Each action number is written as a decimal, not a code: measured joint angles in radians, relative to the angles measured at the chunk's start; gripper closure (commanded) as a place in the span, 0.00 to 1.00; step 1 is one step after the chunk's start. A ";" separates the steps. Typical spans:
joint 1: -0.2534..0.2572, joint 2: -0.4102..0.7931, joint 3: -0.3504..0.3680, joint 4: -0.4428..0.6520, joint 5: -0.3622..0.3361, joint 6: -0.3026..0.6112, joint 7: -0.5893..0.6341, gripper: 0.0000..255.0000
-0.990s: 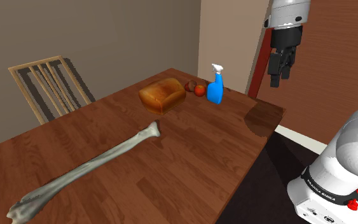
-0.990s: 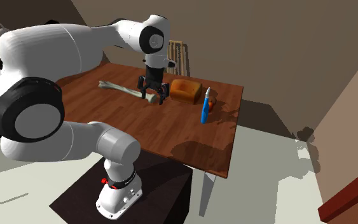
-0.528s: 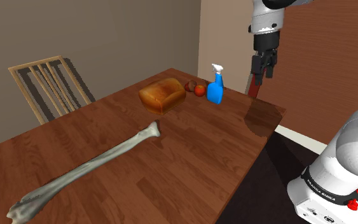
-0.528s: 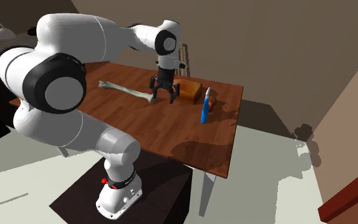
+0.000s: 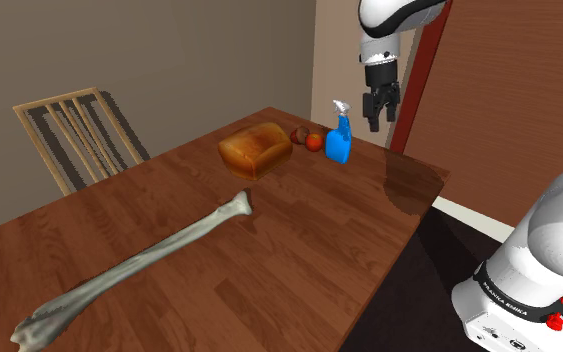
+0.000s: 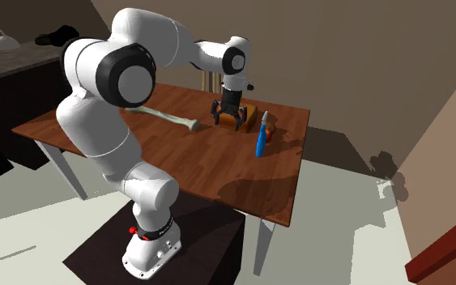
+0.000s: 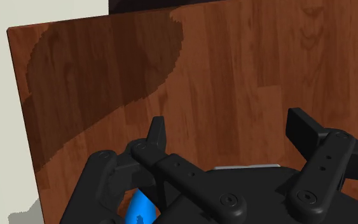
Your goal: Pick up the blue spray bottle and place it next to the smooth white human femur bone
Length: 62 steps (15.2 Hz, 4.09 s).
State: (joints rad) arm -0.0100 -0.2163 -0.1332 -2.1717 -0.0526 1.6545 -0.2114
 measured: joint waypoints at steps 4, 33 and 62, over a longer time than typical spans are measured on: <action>-0.005 0.169 -0.012 0.130 0.002 0.024 -0.028 0.00; -0.091 1.036 -0.022 1.025 0.036 -0.070 -0.133 0.00; -0.094 1.000 -0.027 1.150 0.031 -0.229 -0.146 1.00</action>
State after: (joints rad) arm -0.1045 0.7840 -0.1598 -1.0220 -0.0216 1.4256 -0.3579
